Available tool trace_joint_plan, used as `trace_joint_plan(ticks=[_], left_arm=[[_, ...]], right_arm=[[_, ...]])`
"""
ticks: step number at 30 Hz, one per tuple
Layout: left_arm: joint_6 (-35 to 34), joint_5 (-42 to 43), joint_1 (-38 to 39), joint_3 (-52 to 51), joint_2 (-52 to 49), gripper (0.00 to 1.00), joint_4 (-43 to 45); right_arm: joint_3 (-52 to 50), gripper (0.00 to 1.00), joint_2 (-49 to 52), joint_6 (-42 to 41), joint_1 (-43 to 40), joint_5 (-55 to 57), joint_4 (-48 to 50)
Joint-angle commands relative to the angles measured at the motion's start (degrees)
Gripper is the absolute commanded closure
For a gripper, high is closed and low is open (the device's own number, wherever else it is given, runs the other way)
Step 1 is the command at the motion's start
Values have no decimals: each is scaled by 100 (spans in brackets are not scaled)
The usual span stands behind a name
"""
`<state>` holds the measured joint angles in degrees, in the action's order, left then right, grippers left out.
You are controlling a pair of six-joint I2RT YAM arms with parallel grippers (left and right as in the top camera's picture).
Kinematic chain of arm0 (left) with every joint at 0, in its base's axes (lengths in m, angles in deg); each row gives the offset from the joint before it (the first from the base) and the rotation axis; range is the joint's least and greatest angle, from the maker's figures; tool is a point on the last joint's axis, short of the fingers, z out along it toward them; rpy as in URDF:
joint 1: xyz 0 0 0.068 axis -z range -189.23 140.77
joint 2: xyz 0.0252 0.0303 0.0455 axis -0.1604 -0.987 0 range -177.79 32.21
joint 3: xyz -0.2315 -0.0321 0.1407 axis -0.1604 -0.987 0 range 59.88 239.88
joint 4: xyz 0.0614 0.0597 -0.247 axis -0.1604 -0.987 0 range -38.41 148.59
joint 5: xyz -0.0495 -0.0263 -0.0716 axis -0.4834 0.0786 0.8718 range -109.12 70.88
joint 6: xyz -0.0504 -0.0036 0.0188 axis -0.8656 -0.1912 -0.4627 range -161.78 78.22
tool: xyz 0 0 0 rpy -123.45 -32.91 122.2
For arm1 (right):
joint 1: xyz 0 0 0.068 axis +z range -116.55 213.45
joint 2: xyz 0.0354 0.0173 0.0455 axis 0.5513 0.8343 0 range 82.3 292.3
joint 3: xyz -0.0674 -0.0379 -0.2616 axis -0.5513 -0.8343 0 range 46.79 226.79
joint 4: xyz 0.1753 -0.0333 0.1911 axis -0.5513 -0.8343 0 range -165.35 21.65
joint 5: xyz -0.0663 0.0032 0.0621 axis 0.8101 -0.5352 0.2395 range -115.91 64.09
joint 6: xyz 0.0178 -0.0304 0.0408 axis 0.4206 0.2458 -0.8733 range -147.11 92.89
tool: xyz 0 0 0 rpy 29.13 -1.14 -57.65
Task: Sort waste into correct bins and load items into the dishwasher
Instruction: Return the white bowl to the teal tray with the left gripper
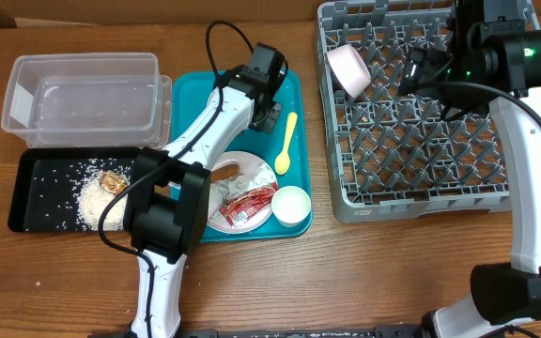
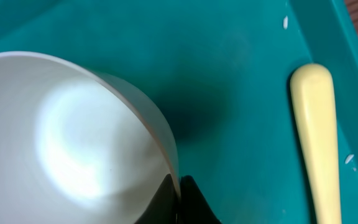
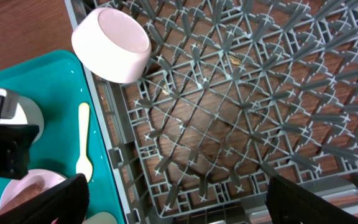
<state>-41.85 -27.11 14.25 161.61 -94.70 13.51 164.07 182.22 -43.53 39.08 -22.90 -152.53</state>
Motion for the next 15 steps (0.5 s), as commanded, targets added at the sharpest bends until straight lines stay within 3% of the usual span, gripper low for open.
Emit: trace_joint_plan(ticks=[1, 4, 9, 11, 15], left_arm=[[-197, -4, -26, 105, 31, 75, -160], [-459, -7, -92, 345, 31, 60, -452], [-1016, 68, -442, 1399, 44, 52, -1416], [-1460, 120, -702, 2028, 48, 38, -2035], [-1606, 841, -1377, 3051, 48, 34, -2791]], right_arm=[[7, 7, 2, 9, -4, -94, 118], [7, 7, 7, 9, 46, -566, 380], [7, 7, 146, 2, 345, -1329, 1082], [7, 8, 299, -66, 581, -1338, 1370], [7, 9, 682, -326, 1097, -1338, 1880]])
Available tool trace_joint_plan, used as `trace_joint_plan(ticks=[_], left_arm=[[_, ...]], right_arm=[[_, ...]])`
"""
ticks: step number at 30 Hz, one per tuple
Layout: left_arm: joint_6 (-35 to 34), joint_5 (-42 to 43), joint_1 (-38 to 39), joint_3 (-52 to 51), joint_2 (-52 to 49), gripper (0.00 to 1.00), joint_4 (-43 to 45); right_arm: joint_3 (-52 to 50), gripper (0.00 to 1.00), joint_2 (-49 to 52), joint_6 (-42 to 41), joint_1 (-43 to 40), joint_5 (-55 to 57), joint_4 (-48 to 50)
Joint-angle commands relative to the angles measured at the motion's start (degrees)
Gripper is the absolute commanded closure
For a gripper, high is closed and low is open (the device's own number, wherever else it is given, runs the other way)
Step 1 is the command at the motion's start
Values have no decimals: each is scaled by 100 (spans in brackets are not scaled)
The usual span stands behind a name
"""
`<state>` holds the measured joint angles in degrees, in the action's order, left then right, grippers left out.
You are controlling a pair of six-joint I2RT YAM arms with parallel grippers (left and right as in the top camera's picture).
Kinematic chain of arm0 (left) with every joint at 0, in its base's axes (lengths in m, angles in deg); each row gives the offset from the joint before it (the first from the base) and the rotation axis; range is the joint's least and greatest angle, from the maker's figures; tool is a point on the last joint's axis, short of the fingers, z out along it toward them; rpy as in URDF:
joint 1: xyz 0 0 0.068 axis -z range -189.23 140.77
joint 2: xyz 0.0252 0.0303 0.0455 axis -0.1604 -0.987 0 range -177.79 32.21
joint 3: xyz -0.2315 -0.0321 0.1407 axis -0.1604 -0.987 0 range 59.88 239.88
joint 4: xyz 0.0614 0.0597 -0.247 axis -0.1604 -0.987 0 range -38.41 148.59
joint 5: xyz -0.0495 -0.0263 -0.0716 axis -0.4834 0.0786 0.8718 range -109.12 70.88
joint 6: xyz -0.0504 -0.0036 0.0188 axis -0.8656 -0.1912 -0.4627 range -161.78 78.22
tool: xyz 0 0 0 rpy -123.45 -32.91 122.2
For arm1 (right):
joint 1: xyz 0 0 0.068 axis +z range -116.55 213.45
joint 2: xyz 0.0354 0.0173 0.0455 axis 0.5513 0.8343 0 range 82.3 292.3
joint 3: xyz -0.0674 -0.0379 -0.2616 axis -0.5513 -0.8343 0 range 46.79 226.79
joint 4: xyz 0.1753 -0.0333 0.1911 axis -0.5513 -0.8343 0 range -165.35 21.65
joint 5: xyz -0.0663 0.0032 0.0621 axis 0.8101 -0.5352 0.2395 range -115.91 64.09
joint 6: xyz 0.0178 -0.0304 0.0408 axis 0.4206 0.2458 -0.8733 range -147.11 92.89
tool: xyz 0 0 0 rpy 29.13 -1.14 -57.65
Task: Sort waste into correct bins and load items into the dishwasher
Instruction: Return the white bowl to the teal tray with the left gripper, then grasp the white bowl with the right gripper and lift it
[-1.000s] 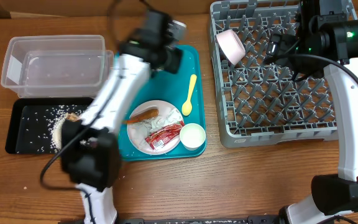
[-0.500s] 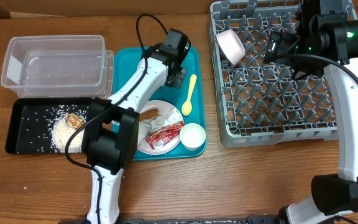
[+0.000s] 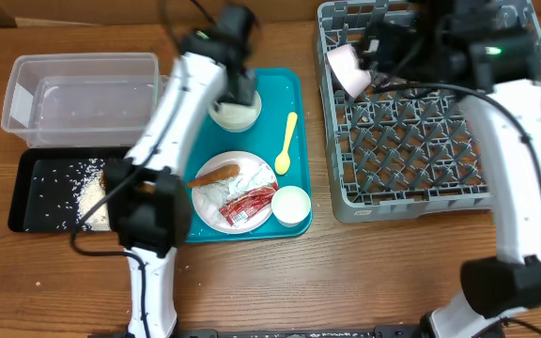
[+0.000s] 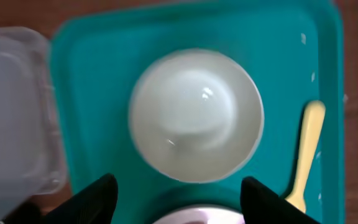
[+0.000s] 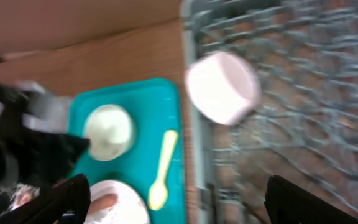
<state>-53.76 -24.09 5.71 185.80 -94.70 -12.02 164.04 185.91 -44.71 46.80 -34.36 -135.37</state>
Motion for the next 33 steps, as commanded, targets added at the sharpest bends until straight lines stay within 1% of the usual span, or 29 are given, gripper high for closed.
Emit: trace_joint_plan(ticks=[1, 2, 6, 8, 10, 12, 16, 21, 23, 25, 27, 28, 29, 30, 33], left_arm=[[-415, 691, -719, 817, 48, 34, -321], [-415, 802, -887, 935, 48, 34, -367], [-409, 1373, -1510, 1075, 48, 32, -448], [-411, 1578, -1738, 1040, 46, 33, -509], [-409, 1600, -1878, 1016, 46, 33, -577], [-306, 1596, -1974, 1008, 46, 34, -636], [-127, 1423, -1967, 1008, 46, 35, -675], [-129, 1327, -1904, 992, 44, 36, -669], [-129, 1329, -1904, 992, 44, 36, -671], [-129, 1331, -1902, 992, 44, 36, -673], [-129, 1329, -1899, 981, 42, 36, -669], [-129, 1329, -1899, 973, 42, 36, -667], [-129, 1331, -1899, 957, 42, 36, -656], [-129, 1331, -1899, 935, 42, 36, -651], [-131, 1335, -1897, 905, 37, 36, -647]], right_arm=[[9, 10, 444, -256, 472, -195, 313], [9, 10, 577, -282, 610, -195, 461], [9, 18, 1178, -402, 1156, -173, 981], [9, 19, 1528, -656, 1377, 9, 1165], [9, 20, 1867, -925, 1534, 313, 1303], [9, 21, 2159, -1128, 1615, 450, 1445], [9, 27, 2789, -1578, 1700, 426, 1751], [9, 36, 3270, -1620, 1773, 323, 2028], [9, 44, 3364, -1661, 1781, 326, 2076], [4, 48, 3399, -1674, 1781, 326, 2135], [0, 56, 3410, -1676, 1781, 326, 2175], [-2, 63, 3410, -1676, 1781, 326, 2181], [-7, 66, 3410, -1676, 1781, 326, 2181], [-39, 76, 3410, -1674, 1784, 326, 2199], [-138, 91, 3410, -1670, 1784, 330, 2236]])
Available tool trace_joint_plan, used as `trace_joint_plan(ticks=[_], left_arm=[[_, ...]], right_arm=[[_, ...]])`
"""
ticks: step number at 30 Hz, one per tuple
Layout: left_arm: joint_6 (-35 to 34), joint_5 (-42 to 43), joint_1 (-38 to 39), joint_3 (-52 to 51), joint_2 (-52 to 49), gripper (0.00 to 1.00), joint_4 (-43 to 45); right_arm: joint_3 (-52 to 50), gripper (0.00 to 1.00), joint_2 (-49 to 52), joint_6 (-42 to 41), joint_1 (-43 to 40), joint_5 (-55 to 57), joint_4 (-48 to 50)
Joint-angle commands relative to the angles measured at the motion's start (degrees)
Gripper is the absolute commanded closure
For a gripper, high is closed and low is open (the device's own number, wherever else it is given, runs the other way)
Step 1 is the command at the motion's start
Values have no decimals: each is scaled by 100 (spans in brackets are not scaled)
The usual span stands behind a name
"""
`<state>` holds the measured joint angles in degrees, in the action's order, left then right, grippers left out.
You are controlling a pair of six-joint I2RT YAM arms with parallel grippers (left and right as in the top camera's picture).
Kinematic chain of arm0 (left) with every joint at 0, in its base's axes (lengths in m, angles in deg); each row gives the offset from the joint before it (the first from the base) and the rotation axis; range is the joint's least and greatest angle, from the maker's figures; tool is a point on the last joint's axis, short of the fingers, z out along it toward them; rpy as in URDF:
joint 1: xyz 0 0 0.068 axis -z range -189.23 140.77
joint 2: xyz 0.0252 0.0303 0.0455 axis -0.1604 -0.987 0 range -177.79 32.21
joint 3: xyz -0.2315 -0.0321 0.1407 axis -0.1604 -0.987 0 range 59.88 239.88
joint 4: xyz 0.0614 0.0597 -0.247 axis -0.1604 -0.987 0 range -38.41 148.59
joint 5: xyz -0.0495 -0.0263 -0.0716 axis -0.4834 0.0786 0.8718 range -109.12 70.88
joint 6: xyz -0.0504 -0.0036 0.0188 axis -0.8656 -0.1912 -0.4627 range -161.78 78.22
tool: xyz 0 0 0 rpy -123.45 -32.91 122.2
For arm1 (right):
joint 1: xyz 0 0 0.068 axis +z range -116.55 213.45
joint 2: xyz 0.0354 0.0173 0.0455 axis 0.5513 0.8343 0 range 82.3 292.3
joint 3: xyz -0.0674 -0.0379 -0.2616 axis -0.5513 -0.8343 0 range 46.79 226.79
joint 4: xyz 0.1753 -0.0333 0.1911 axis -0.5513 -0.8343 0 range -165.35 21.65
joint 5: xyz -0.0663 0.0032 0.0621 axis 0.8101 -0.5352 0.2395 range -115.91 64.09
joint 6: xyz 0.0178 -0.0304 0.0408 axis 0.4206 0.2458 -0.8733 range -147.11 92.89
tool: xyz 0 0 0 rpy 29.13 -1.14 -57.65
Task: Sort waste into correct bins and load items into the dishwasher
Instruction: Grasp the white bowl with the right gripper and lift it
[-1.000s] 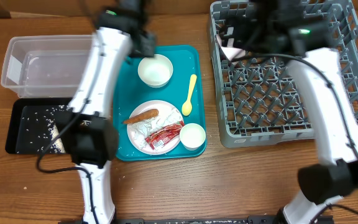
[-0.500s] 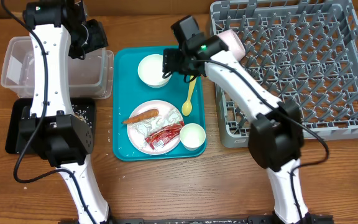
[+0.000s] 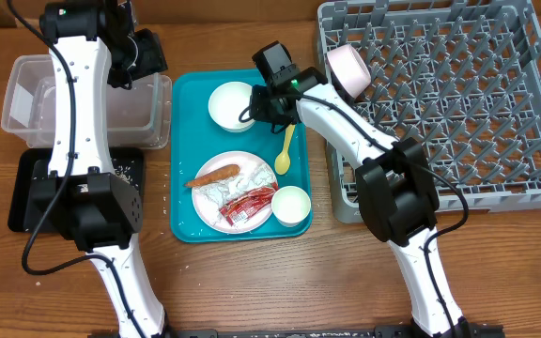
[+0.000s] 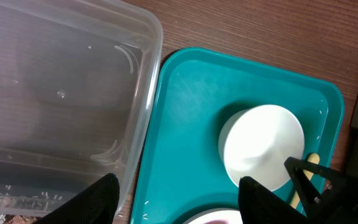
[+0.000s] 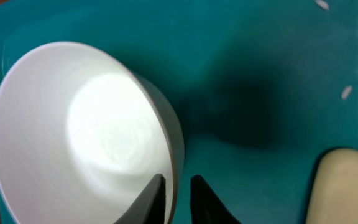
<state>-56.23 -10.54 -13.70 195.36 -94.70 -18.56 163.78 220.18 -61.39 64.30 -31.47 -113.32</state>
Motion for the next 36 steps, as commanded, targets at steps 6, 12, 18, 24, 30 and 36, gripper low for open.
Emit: trace_joint_plan(ticks=[6, 12, 18, 24, 30, 36], left_arm=[[116, -20, 79, -76, 15, 33, 2], [116, -20, 81, -76, 15, 28, 4], [118, -20, 103, -76, 15, 28, 0], [116, -15, 114, -76, 15, 25, 0], [116, 0, 122, -76, 15, 26, 2], [66, 2, 125, -76, 15, 26, 101]], right_arm=[[-70, 96, -31, 151, 24, 146, -92], [625, 96, -601, 824, -227, 258, -1130], [1141, 96, -2063, 925, -472, 1464, -2389], [1139, 96, -3578, 643, -728, 3244, -3751], [1123, 96, -4116, -640, -704, 5425, -5209], [210, 96, -3888, -1054, -682, 6172, -5141]])
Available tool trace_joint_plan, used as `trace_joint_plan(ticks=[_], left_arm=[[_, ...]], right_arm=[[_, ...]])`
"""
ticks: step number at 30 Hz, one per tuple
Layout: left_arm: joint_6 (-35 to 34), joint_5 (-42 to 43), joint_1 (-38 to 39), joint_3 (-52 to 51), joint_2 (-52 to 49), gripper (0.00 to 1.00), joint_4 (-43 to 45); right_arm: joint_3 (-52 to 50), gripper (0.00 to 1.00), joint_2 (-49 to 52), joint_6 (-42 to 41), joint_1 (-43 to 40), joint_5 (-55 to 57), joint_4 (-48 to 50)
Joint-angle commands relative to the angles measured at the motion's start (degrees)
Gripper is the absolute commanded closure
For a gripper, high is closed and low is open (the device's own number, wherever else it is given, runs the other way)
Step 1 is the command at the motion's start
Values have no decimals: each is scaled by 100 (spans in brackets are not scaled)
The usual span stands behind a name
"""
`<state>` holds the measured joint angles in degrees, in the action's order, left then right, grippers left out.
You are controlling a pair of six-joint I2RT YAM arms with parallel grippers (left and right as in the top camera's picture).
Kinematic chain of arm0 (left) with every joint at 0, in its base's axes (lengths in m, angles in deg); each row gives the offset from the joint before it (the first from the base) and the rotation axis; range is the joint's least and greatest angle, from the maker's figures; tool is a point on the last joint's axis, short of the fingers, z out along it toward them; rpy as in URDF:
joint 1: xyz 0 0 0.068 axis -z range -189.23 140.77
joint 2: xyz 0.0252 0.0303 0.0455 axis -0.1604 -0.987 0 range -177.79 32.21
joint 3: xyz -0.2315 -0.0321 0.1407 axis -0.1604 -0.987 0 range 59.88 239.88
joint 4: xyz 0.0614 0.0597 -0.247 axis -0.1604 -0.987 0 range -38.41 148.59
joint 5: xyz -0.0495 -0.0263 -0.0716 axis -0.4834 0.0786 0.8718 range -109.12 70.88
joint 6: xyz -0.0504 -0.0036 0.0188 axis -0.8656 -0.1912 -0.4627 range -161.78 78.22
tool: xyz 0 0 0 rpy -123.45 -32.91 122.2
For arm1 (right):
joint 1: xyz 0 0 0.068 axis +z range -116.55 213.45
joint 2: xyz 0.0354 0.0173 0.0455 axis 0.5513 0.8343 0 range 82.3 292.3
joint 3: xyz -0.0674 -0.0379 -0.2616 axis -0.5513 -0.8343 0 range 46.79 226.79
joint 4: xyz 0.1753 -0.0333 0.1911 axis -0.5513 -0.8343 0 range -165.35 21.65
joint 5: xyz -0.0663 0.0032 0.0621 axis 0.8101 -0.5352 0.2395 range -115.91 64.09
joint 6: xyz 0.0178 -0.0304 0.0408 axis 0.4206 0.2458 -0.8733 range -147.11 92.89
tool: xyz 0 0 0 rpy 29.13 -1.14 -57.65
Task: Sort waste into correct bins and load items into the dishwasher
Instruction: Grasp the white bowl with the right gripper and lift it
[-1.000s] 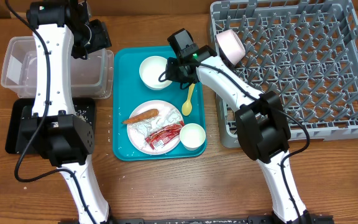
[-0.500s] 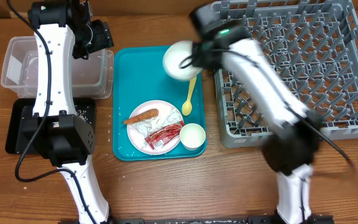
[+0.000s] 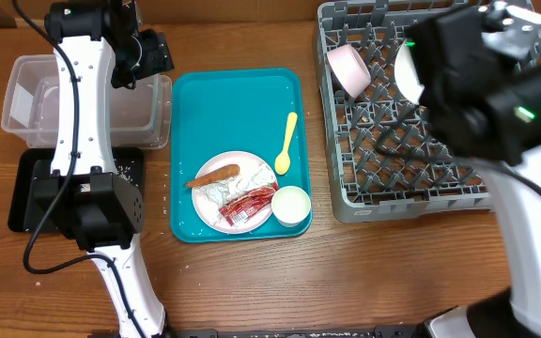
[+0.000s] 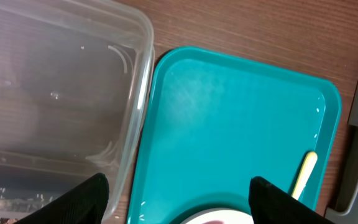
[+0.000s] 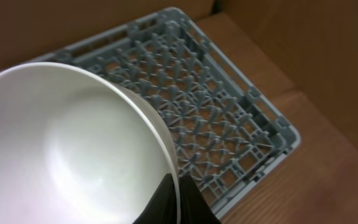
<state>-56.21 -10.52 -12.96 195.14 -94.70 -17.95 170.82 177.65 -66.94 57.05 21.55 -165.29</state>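
Note:
A white bowl hangs tilted above the grey dish rack, with my right gripper shut on its rim. From overhead the white bowl shows over the rack's far left part, next to a pink bowl lying in the rack. My left gripper stands open and empty, high over the teal tray's far left corner. On the tray lie a yellow spoon, a small white cup and a plate with a sausage, foil and a red wrapper.
A clear plastic bin stands left of the tray. In front of it sits a black tray holding rice and food scraps. The raised right arm hides part of the rack from overhead.
The white bowl has left the teal tray and now hangs over the dish rack in my right gripper. My left gripper has hardly moved and stays open.
First my left gripper was shut on the white bowl's rim on the tray, with the right one over the rack. Then the left stood open above the bowl. Later it was by the clear bin while the right pinched the bowl's rim. Now the bowl is over the rack.

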Motion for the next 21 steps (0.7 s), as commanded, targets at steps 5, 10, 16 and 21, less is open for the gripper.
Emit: trace_joint_plan(ticks=[5, 10, 16, 21], left_arm=[[66, 0, 48, -55, 15, 26, 48], [66, 2, 57, -55, 15, 21, 96], [66, 0, 76, -55, 15, 16, 94], [68, 0, 76, -55, 15, 12, 94]], right_arm=[[-1460, 96, 887, -520, 46, 1099, 444], [-1827, 96, 1445, -619, 229, 1110, 553], [-1829, 96, 1993, -855, 306, 1202, 363], [-1829, 96, 2297, -999, 413, 1298, 190]])
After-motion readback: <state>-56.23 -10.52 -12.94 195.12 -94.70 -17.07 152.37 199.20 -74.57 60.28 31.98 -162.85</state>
